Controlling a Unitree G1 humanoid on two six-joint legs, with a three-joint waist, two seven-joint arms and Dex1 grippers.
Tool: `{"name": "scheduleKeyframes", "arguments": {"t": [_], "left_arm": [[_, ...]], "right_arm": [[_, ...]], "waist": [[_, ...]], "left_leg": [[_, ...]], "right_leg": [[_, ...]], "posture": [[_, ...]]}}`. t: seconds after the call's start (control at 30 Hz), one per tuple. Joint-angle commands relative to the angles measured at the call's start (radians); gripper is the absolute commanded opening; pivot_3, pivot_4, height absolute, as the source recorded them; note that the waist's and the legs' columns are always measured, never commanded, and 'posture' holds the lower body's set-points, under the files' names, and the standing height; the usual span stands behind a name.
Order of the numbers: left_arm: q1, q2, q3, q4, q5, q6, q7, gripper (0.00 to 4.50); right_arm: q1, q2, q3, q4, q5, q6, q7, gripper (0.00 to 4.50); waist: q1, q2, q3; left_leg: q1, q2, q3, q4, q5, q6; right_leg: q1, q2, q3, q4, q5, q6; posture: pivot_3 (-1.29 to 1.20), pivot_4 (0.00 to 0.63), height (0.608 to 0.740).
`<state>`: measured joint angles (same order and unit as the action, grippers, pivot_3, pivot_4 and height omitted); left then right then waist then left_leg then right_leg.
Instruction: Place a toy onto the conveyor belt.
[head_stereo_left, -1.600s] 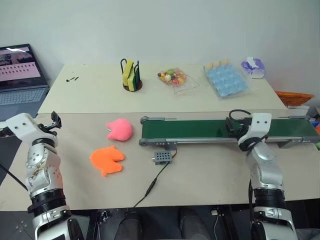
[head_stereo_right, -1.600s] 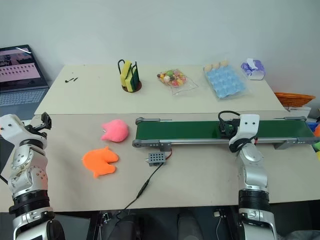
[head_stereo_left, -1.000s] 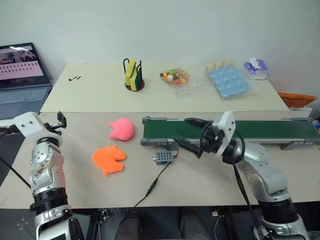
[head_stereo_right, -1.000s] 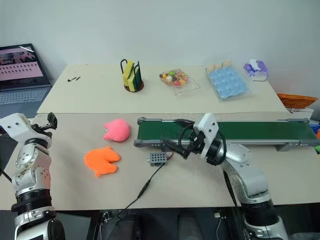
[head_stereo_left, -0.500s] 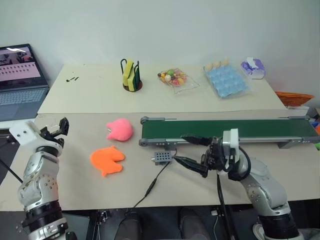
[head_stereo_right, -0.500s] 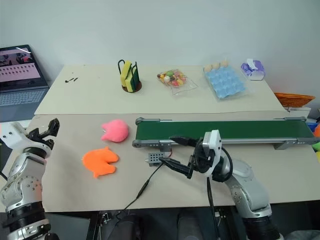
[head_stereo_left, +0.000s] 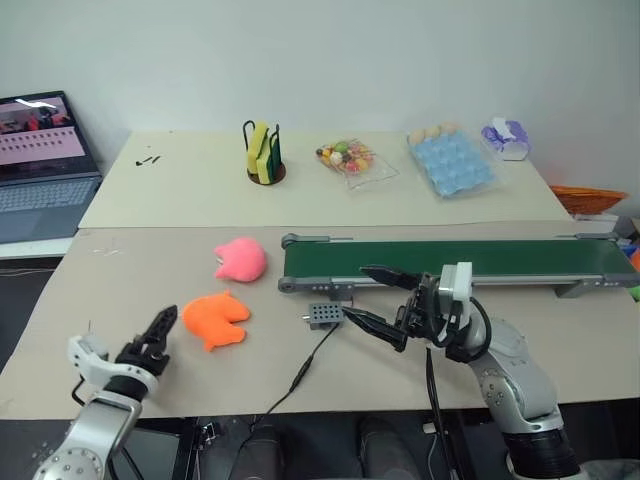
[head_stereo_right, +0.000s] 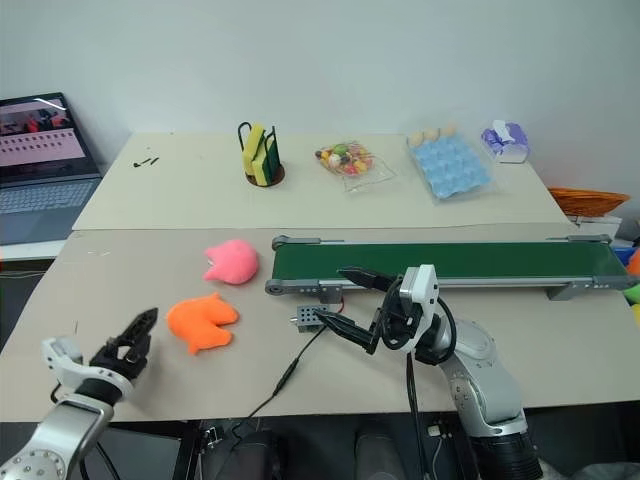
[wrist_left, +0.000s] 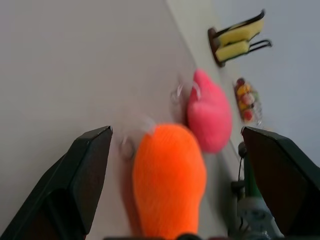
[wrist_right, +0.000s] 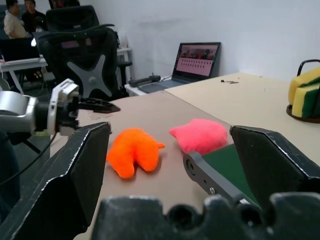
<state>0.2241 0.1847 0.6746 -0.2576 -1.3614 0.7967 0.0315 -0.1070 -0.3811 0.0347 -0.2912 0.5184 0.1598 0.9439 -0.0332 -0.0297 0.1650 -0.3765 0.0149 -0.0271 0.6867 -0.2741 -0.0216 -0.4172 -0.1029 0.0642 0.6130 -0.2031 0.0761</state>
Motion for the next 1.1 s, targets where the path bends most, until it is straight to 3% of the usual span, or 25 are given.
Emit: {"name": "scheduleKeyframes", "arguments": {"t": [0.03,0.3,0.6,0.93,1.03,1.1], "left_arm": [[0.019,0.007,-0.048,-0.025,-0.009,0.008,-0.006,4.4],[-0.03,-0.021,-0.165,0.03,0.026,-0.004,0.011,4.4],[-0.184,-0.048,-0.186,0.133,0.072,-0.065,0.033,4.4],[-0.178,-0.048,-0.197,0.181,0.108,-0.076,-0.012,4.4],[-0.177,-0.05,-0.198,0.186,0.12,-0.079,-0.028,3.68],[-0.179,-0.052,-0.198,0.19,0.125,-0.08,-0.034,2.96]], "right_arm": [[-0.014,0.001,-0.008,-0.009,-0.012,-0.025,-0.021,4.5],[0.005,0.005,-0.009,-0.024,-0.022,-0.023,-0.049,4.5],[0.005,-0.001,-0.017,-0.031,-0.023,-0.022,-0.07,4.5],[0.004,-0.005,-0.021,-0.038,-0.019,-0.014,-0.091,4.5],[-0.001,-0.006,-0.021,-0.031,-0.022,-0.015,-0.091,4.5],[-0.004,-0.006,-0.021,-0.027,-0.023,-0.014,-0.091,4.5]], "waist": [[0.002,0.0,0.0],[0.004,0.0,0.0],[0.016,0.001,-0.001],[0.017,0.001,-0.001],[0.017,0.001,-0.001],[0.017,0.001,-0.001]], "left_leg": [[0.001,0.0,0.0,0.0,0.0,0.0],[0.009,0.0,0.0,-0.002,0.0,0.0],[0.011,0.0,-0.001,-0.003,0.0,0.0],[0.012,0.0,0.0,-0.005,0.0,0.0],[0.012,0.0,0.0,-0.005,0.0,0.0],[0.012,0.0,0.0,-0.006,0.0,0.0]], "right_leg": [[0.001,0.0,0.0,0.0,0.0,0.0],[0.01,0.001,0.0,-0.002,-0.003,-0.003],[0.012,0.001,0.0,-0.002,-0.003,-0.002],[0.013,0.001,0.0,-0.003,-0.004,-0.003],[0.013,0.001,0.0,-0.003,-0.004,-0.003],[0.013,0.001,0.0,-0.003,-0.004,-0.003]], "posture": [[0.0,0.15,0.74],[0.0,0.15,0.74],[0.0,0.15,0.74],[0.0,0.15,0.74],[0.0,0.15,0.74],[0.0,0.15,0.74]]}}
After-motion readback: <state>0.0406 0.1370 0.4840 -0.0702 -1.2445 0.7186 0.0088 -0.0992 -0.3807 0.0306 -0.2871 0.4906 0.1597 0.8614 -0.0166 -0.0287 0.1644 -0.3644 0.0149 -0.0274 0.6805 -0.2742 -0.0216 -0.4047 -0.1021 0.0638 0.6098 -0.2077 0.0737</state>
